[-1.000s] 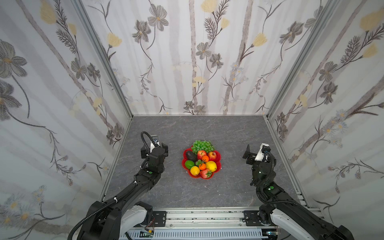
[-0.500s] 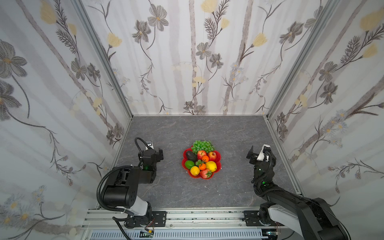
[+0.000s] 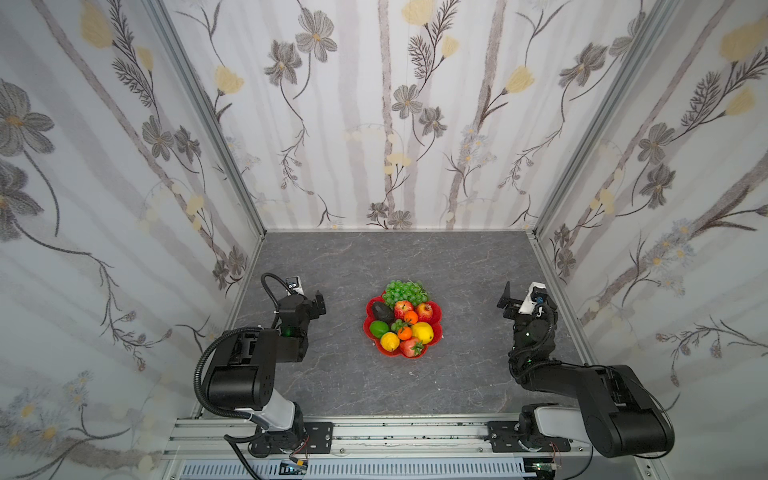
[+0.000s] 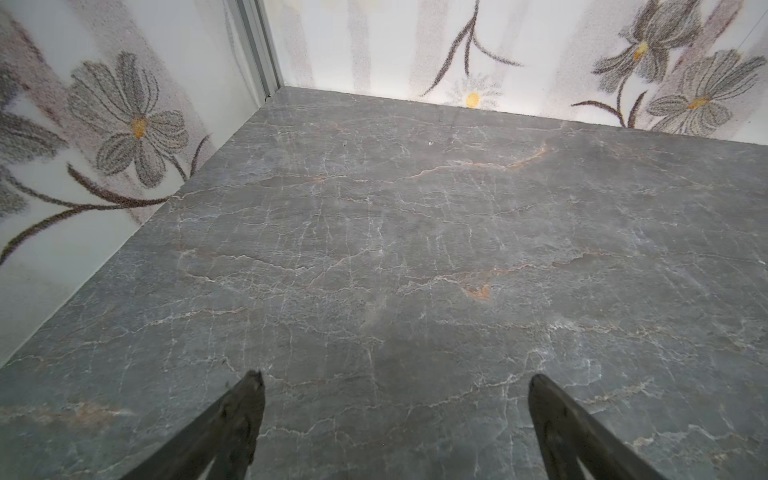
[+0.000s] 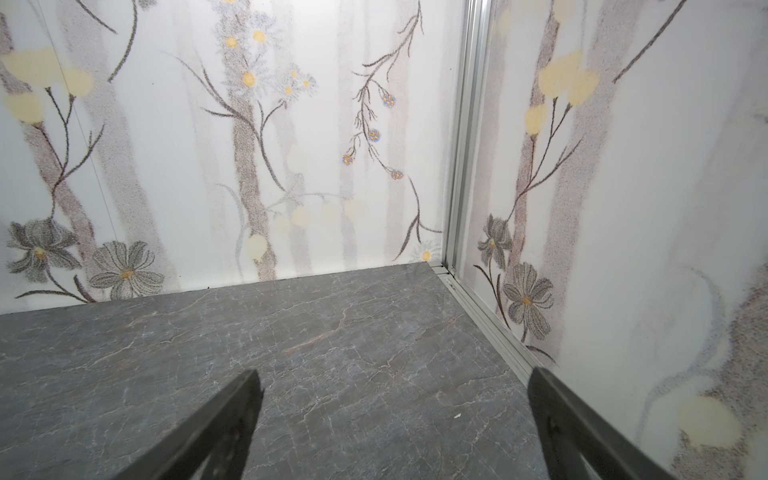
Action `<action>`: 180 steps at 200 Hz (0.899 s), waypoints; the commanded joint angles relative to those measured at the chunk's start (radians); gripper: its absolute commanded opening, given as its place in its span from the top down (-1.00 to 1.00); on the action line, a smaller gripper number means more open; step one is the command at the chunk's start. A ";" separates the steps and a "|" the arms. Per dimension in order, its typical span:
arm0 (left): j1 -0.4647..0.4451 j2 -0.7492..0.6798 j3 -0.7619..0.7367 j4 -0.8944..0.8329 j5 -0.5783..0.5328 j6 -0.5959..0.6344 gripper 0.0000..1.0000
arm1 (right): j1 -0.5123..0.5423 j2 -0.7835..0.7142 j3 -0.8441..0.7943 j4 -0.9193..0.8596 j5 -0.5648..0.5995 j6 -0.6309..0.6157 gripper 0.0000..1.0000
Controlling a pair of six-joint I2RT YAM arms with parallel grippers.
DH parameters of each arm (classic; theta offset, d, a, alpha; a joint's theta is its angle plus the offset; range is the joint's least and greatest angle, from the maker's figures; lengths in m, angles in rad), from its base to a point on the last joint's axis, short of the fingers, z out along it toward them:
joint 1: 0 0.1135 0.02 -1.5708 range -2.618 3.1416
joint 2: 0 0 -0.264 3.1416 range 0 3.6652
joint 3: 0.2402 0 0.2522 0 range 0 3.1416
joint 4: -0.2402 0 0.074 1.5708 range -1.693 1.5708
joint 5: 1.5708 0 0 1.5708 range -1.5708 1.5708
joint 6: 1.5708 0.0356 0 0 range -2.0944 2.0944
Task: Place and organize the fake fruits in the fruit bowl
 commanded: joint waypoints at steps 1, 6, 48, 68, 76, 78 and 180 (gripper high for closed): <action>0.001 0.000 0.006 0.034 0.004 -0.007 -1.00 | -0.017 -0.008 0.043 -0.069 -0.048 0.051 -0.99; 0.001 0.001 0.006 0.036 0.004 -0.006 -1.00 | -0.023 -0.002 0.043 -0.052 -0.053 0.055 -0.99; 0.001 0.000 0.006 0.036 0.005 -0.007 -1.00 | -0.026 0.006 0.024 -0.002 -0.009 0.071 -0.99; 0.001 -0.001 0.005 0.035 0.004 -0.007 -1.00 | -0.026 0.006 0.024 -0.002 -0.010 0.070 -0.99; 0.001 -0.001 0.006 0.035 0.005 -0.006 -1.00 | -0.026 0.006 0.022 -0.002 -0.009 0.070 -0.99; 0.001 0.000 0.007 0.035 0.004 -0.006 -1.00 | -0.026 0.006 0.023 -0.002 -0.009 0.070 -0.99; 0.000 0.000 0.006 0.035 0.004 -0.005 -1.00 | -0.025 0.007 0.026 -0.004 -0.012 0.069 -0.99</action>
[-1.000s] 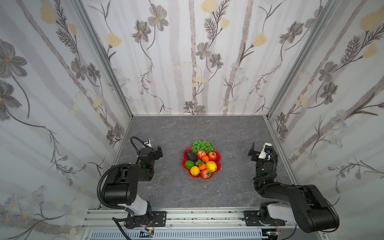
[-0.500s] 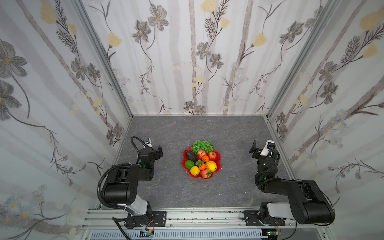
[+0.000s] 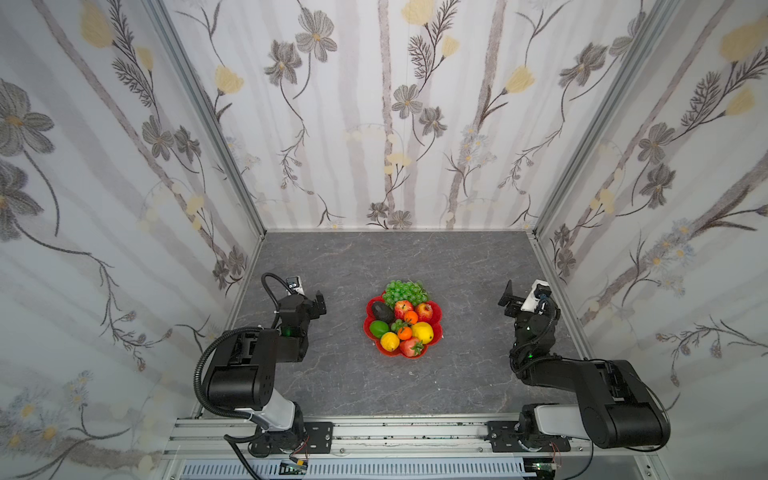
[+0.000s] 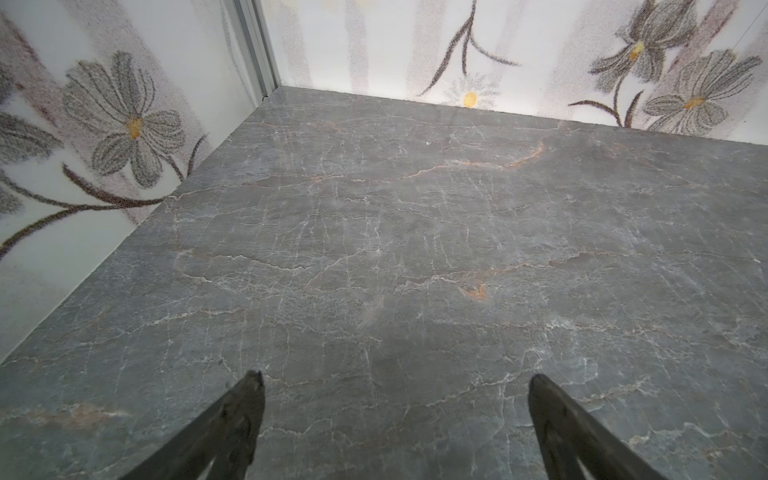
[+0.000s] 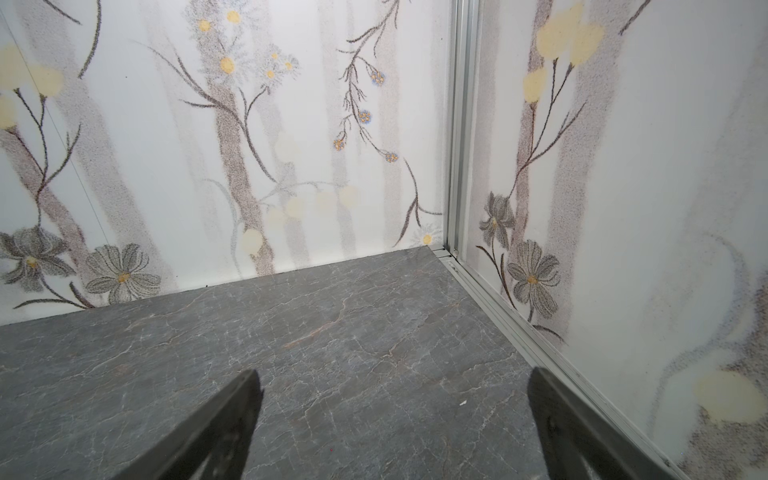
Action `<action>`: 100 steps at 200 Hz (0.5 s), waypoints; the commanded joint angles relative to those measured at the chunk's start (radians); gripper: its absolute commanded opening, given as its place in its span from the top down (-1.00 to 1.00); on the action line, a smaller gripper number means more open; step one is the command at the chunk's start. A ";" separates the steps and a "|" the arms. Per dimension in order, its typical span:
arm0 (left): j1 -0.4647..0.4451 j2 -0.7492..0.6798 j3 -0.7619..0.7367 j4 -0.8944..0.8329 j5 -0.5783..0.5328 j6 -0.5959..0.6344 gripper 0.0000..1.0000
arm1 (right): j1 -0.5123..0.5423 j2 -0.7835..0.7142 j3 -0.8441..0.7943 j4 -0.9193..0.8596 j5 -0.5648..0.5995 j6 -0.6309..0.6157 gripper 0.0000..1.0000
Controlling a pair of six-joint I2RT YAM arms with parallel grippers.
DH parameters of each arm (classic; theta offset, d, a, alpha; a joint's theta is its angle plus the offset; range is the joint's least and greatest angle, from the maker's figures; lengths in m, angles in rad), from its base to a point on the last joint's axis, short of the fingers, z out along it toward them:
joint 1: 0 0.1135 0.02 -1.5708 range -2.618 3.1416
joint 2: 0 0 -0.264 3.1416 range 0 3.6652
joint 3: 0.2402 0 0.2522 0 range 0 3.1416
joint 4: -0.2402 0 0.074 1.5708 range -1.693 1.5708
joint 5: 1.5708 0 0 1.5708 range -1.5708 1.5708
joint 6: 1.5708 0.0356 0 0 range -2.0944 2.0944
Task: Place and organize the fake fruits in the fruit bowl
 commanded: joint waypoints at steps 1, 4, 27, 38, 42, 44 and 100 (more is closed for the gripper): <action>0.000 0.000 0.007 0.036 0.003 -0.005 -1.00 | 0.001 0.003 0.003 0.032 -0.001 0.000 -0.99; 0.000 0.001 0.006 0.035 0.003 -0.005 -1.00 | 0.000 0.002 0.002 0.032 0.000 0.000 -0.99; 0.000 0.001 0.006 0.035 0.003 -0.005 -1.00 | 0.001 0.004 0.003 0.031 -0.002 0.000 -0.99; 0.000 0.001 0.005 0.035 0.003 -0.005 -1.00 | 0.000 0.005 0.008 0.024 -0.002 0.000 -0.99; 0.000 0.000 0.006 0.035 0.003 -0.005 -1.00 | 0.001 0.005 0.008 0.021 -0.002 0.001 -1.00; 0.000 -0.001 0.006 0.036 0.003 -0.005 -1.00 | 0.000 0.005 0.009 0.021 -0.002 0.002 -1.00; 0.000 0.001 0.006 0.036 0.002 -0.005 -1.00 | 0.000 0.002 0.001 0.032 -0.002 -0.002 -0.99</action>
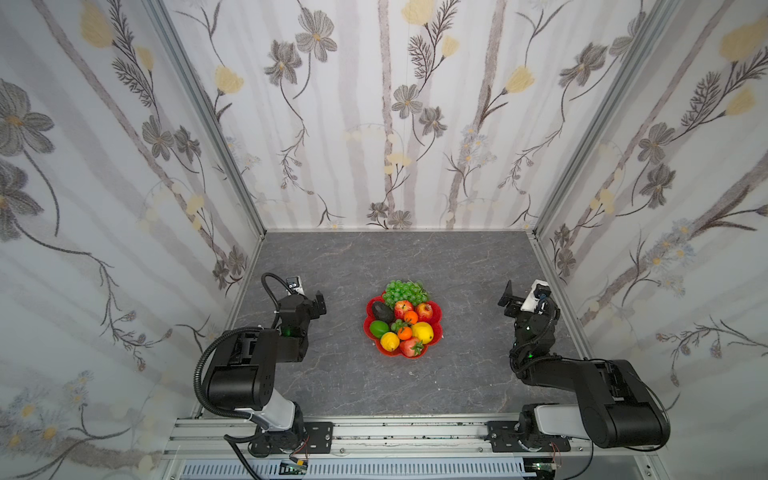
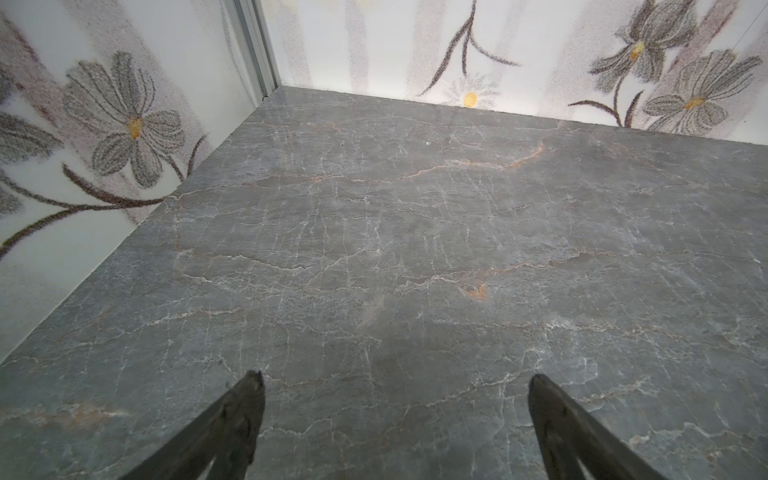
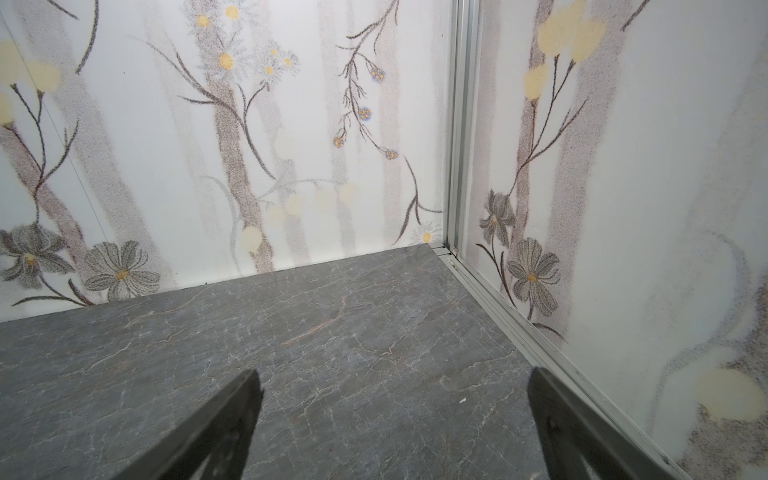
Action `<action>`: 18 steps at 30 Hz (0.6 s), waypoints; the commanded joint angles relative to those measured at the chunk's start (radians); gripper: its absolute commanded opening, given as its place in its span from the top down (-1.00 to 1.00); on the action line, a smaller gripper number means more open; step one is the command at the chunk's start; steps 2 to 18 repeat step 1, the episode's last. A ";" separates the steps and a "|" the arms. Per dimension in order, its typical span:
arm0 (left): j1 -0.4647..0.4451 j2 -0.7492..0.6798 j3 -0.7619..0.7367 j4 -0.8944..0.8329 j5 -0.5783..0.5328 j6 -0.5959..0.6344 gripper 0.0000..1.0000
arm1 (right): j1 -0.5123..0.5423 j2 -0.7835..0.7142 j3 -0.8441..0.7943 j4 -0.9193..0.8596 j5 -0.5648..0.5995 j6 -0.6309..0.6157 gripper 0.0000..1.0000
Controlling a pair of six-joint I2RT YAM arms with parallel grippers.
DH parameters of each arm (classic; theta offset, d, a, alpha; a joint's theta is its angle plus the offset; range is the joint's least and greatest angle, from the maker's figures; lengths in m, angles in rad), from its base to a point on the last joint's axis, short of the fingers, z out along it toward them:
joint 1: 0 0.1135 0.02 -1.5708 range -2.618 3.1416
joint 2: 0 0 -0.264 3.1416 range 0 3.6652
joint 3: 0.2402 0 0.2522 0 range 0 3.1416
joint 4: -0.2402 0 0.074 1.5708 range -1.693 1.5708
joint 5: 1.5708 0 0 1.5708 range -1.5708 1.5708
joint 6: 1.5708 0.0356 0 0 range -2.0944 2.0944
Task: Place and organize the fake fruits in the fruit bowl
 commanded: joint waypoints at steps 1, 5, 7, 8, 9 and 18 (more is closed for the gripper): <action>0.000 0.000 0.006 0.036 0.002 -0.005 -1.00 | 0.001 0.001 0.002 0.038 -0.002 -0.002 -0.99; 0.000 0.000 0.006 0.036 0.002 -0.005 -1.00 | 0.001 0.001 0.002 0.038 -0.002 -0.002 -0.99; 0.000 0.000 0.006 0.036 0.002 -0.005 -1.00 | 0.001 0.001 0.002 0.038 -0.002 -0.002 -0.99; 0.000 0.000 0.006 0.036 0.002 -0.005 -1.00 | 0.001 0.001 0.002 0.038 -0.002 -0.002 -0.99; 0.000 0.000 0.006 0.036 0.002 -0.005 -1.00 | 0.001 0.001 0.002 0.038 -0.002 -0.002 -0.99; 0.000 0.000 0.006 0.036 0.002 -0.005 -1.00 | 0.001 0.001 0.002 0.038 -0.002 -0.002 -0.99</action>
